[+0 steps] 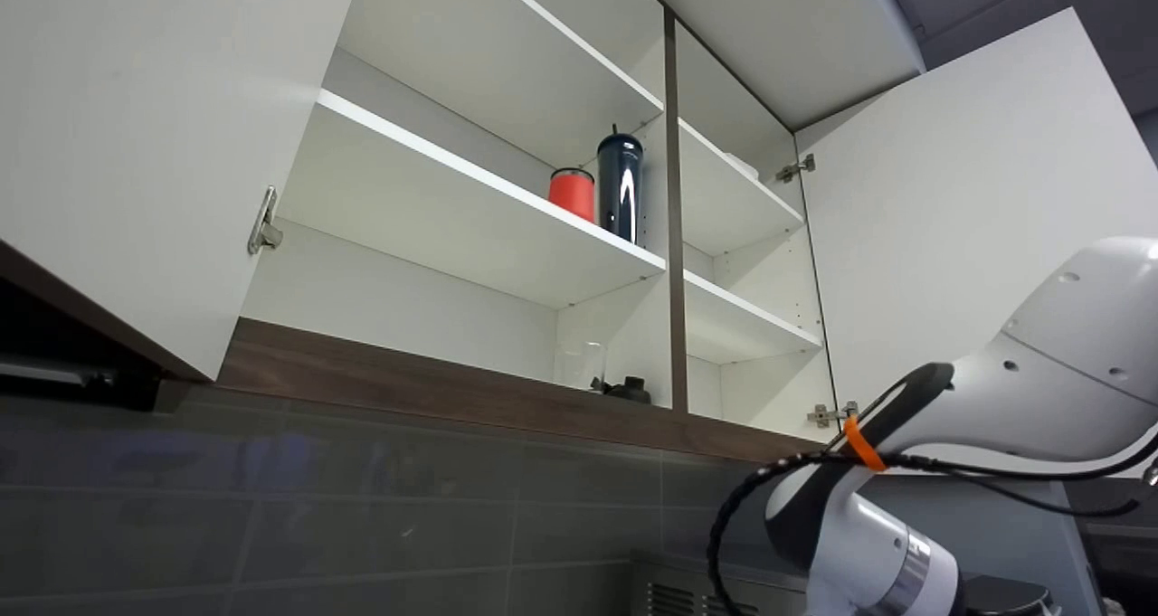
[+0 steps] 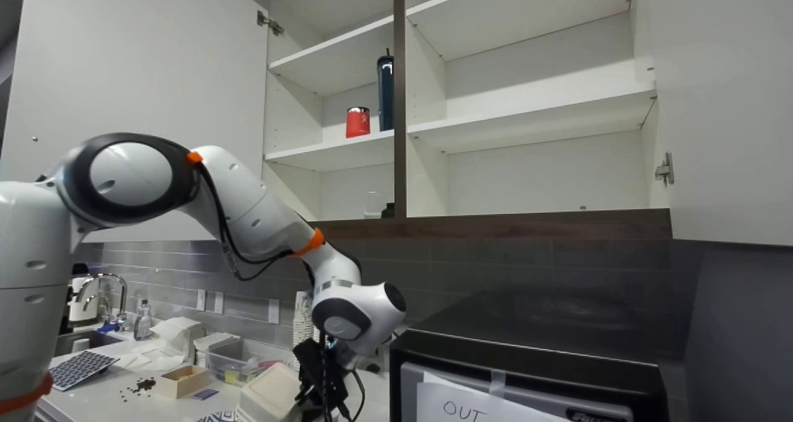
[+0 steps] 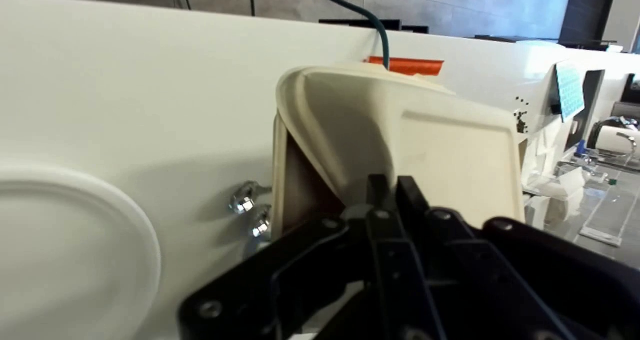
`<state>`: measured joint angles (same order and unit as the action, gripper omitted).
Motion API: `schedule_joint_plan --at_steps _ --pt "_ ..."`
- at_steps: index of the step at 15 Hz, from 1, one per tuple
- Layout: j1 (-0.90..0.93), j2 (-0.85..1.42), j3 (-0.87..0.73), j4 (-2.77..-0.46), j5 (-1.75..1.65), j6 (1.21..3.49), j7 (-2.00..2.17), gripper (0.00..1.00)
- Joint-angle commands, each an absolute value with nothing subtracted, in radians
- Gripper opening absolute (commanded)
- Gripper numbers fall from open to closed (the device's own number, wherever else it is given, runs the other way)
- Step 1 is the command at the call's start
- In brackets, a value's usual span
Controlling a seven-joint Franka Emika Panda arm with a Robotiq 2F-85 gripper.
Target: Put the container inside the cupboard
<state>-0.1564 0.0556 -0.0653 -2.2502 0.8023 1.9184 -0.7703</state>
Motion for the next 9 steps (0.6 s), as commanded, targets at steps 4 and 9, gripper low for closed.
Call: schedule_joint_plan --at_steps 4,9 --pt "-0.114 -0.261 -0.09 -2.267 0.869 1.925 -0.802 0.02" --pt "-0.091 -0.361 -0.109 -2.195 0.878 1.89 -0.741 0.02"
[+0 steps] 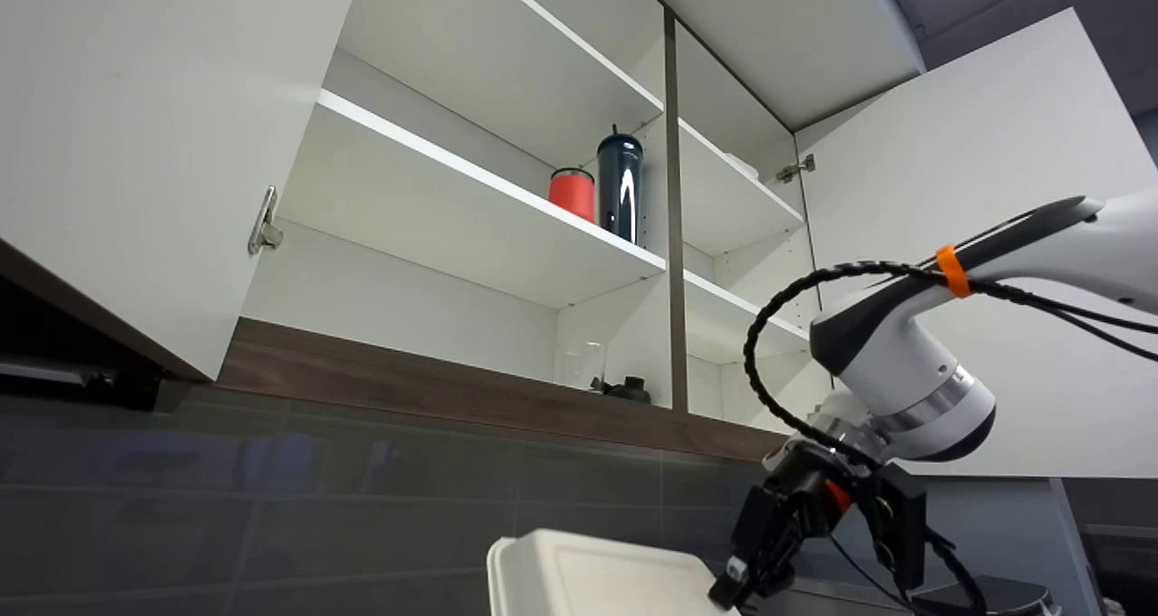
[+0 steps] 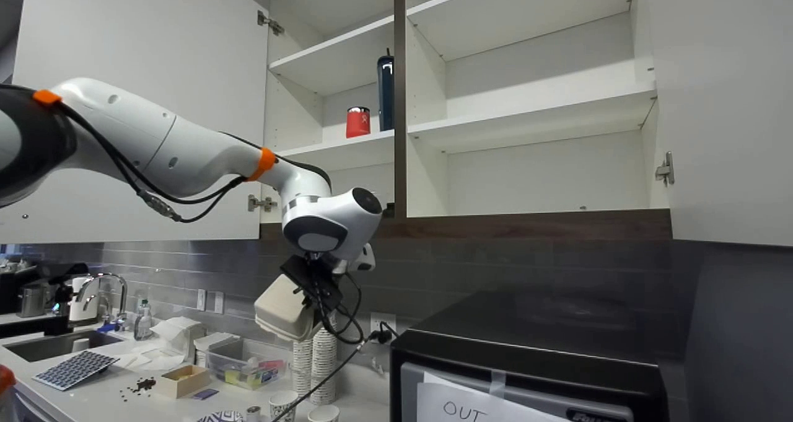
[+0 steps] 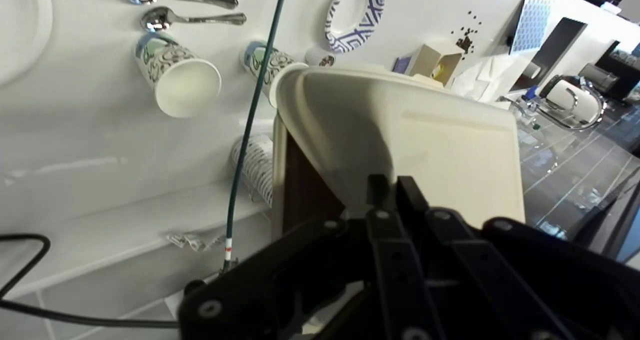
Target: Put the container inside the cupboard
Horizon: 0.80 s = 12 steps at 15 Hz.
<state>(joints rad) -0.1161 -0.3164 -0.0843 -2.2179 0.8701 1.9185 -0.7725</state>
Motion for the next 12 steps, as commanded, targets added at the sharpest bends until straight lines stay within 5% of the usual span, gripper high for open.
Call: schedule_joint_plan --at_steps 1,12 --pt "-0.087 -0.371 -0.115 -2.18 0.876 1.882 -0.738 0.02" --pt "-0.019 -0.414 -0.111 -2.033 0.87 1.822 -0.668 0.02"
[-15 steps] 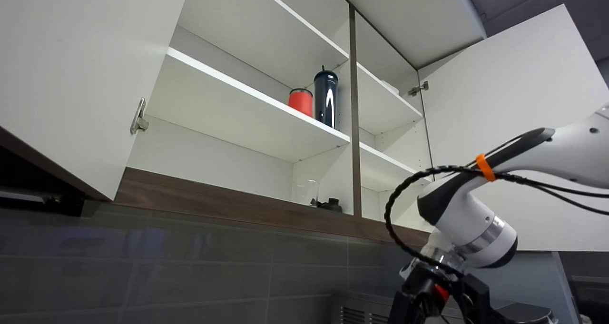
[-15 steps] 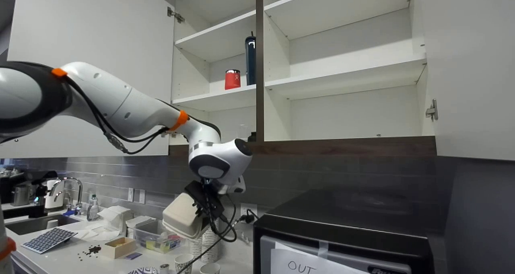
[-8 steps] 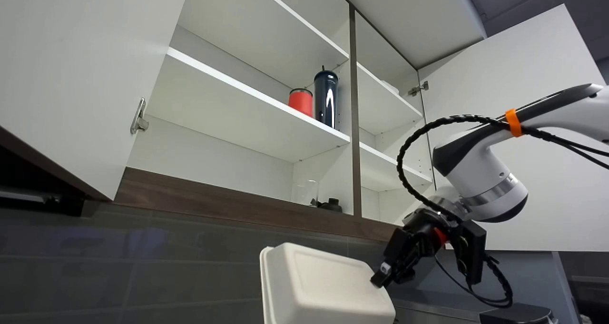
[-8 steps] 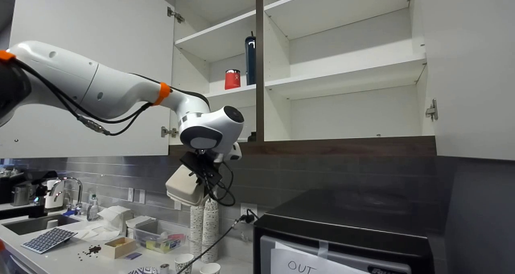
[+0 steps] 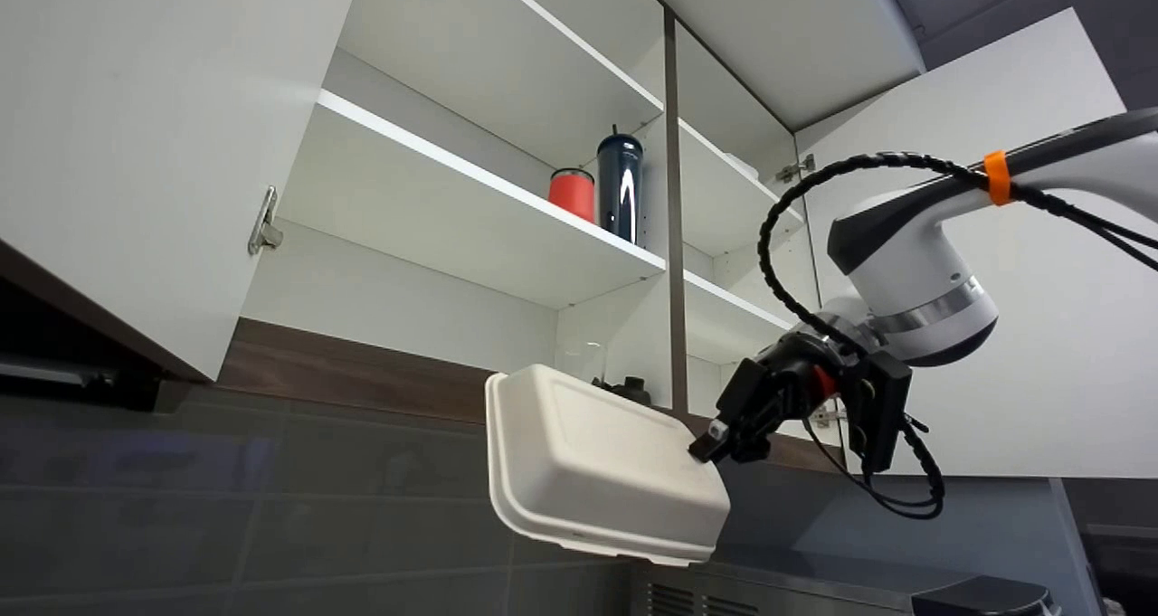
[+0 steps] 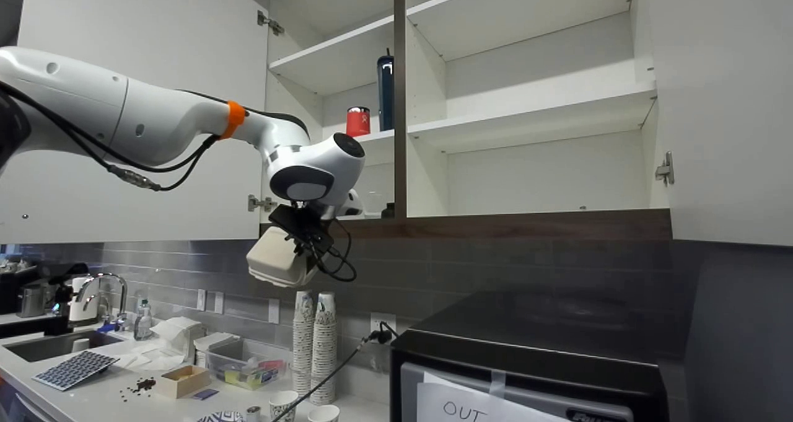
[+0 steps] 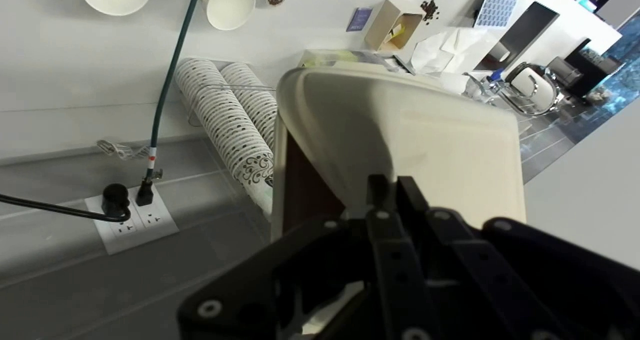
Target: Put the container inside the cupboard
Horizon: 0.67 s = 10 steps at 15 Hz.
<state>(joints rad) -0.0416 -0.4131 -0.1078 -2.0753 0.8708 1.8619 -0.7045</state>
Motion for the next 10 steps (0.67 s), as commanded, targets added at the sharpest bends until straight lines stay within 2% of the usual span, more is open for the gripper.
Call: schedule_joint_plan --at_steps 1,6,7,10 --pt "-0.012 -0.415 -0.107 -2.018 0.864 1.816 -0.665 0.02" --pt "0.016 -0.395 -0.094 -1.934 0.871 1.833 -0.65 0.02" --pt "0.013 -0.412 -0.1 -1.974 0.868 1.843 -0.672 0.08" --pt "0.018 -0.409 -0.098 -1.947 0.868 1.843 -0.665 0.08"
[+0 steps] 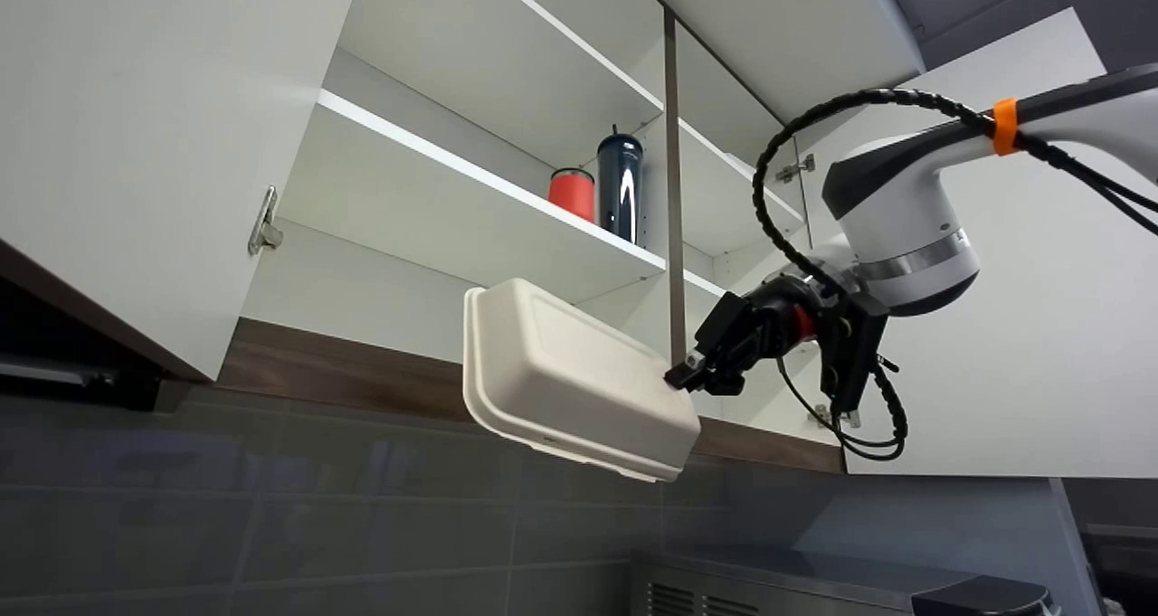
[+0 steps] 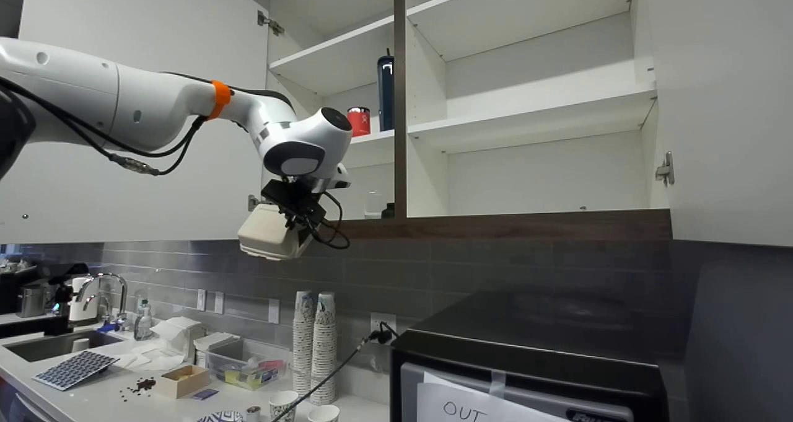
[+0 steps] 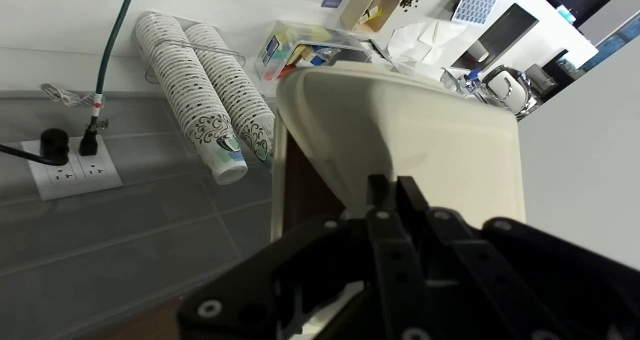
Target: Put the container inside the cupboard
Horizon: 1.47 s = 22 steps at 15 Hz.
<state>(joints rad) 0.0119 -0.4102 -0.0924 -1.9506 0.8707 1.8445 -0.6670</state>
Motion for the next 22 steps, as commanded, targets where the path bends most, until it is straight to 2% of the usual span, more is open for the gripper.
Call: schedule_joint_plan --at_steps 1,4,5,14,22 --pt "0.018 -0.407 -0.098 -1.946 0.868 1.843 -0.665 0.08" --pt "0.017 -0.402 -0.098 -1.945 0.868 1.843 -0.665 0.08" --pt "0.017 -0.401 -0.098 -1.944 0.868 1.843 -0.665 0.02" --pt "0.028 -0.353 -0.006 -1.734 0.779 1.853 -0.384 0.02" --pt "0.036 -0.208 0.064 -1.522 0.614 1.891 -0.061 0.02"
